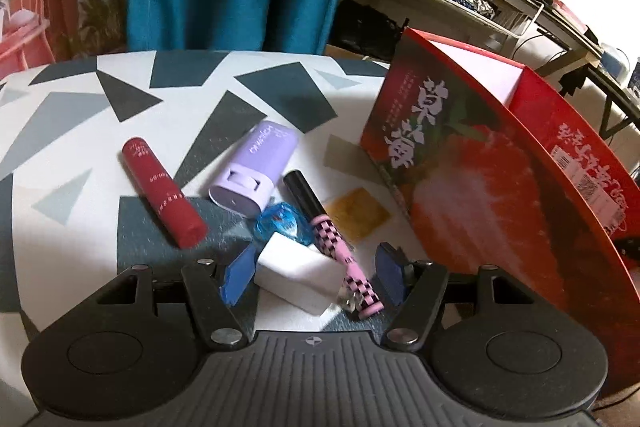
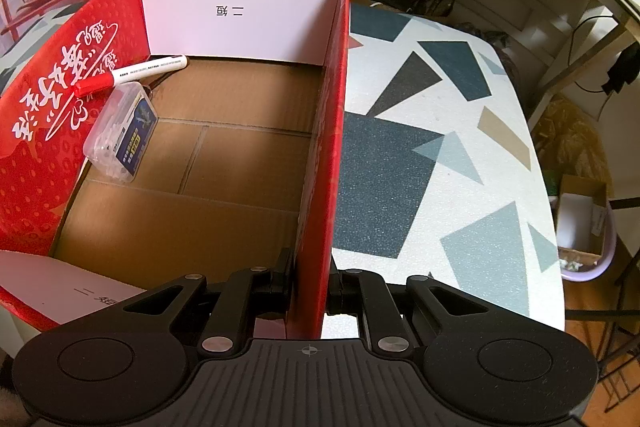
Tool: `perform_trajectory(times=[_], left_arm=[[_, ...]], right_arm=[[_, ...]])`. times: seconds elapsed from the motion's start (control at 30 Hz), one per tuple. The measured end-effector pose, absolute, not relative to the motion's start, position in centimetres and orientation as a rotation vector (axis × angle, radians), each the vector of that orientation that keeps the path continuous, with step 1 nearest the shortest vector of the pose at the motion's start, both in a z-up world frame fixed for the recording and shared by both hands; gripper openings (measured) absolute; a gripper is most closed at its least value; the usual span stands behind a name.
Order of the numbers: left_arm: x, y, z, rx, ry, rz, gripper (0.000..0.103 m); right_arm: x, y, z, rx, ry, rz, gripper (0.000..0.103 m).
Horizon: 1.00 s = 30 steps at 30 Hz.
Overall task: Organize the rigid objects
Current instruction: 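Move the left tool to the white charger plug and close on it, then carry the charger plug with the left tool and release it into the box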
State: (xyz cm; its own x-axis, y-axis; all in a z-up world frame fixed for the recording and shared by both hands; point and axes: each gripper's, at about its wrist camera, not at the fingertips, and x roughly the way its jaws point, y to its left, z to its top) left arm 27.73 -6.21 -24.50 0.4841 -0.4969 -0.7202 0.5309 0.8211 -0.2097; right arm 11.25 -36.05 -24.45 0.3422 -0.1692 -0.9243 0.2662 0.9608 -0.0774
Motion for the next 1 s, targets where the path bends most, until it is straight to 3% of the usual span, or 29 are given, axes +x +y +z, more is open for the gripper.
perform_trajectory(times=[0.47, 0.5, 0.57, 0.67, 1.0], left_arm=[[25.3, -6.9, -23.8, 0.140, 0.839, -0.579, 0.068], [25.5, -7.0, -23.8, 0.146, 0.844, -0.558, 0.066], [26.0, -7.2, -24.1, 0.149, 0.862, -0.536, 0.054], [26.1, -7.2, -24.3, 0.142, 0.865, -0.534, 0.049], [25.7, -7.3, -23.1, 0.160, 0.835, -0.526, 0.048]], right_arm=[[11.3, -36.0, -24.5, 0.094, 1.188, -0.284, 0.012], [11.3, -36.0, -24.5, 0.093, 1.189, -0.284, 0.012], [11.3, -36.0, -24.4, 0.092, 1.190, -0.284, 0.012], [11.3, -36.0, -24.4, 0.093, 1.189, -0.285, 0.012], [11.3, -36.0, -24.4, 0.093, 1.189, -0.285, 0.012]])
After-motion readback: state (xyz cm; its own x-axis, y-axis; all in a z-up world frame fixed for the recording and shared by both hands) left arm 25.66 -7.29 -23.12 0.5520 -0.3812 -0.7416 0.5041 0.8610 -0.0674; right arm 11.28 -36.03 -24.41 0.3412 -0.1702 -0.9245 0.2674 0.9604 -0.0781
